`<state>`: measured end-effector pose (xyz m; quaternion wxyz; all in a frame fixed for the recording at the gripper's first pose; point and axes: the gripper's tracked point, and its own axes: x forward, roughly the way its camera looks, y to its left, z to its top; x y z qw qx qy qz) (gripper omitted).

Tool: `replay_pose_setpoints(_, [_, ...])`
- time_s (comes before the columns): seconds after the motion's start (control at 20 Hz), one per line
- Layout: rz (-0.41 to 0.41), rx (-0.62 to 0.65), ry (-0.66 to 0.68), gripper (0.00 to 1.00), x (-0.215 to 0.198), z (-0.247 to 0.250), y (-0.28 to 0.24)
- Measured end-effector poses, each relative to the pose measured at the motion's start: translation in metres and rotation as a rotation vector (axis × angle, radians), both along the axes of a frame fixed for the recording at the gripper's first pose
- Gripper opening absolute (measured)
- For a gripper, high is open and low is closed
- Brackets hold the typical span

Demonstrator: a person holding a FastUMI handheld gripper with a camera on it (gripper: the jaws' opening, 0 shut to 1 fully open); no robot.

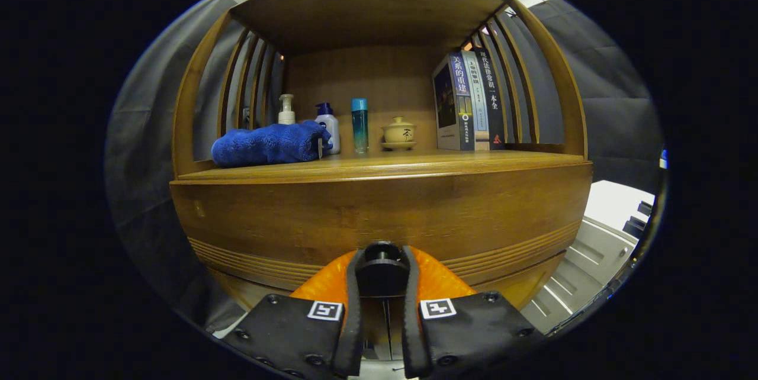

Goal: Pull open the drawer, take out the items inside it, and place them on the countertop above the cabinet.

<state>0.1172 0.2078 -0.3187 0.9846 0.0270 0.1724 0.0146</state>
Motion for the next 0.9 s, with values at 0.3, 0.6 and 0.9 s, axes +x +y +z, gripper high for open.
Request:
replay_pose_setpoints(0.3, [0.003, -0.005, -0.039, 0.34, -0.026, 0.011, -0.004])
replay_pose_setpoints(0.6, [-0.003, -0.006, -0.039, 0.34, -0.055, 0.017, -0.004])
replay_pose_setpoints(0.9, [-0.005, -0.009, -0.032, 0.34, -0.077, 0.022, -0.004])
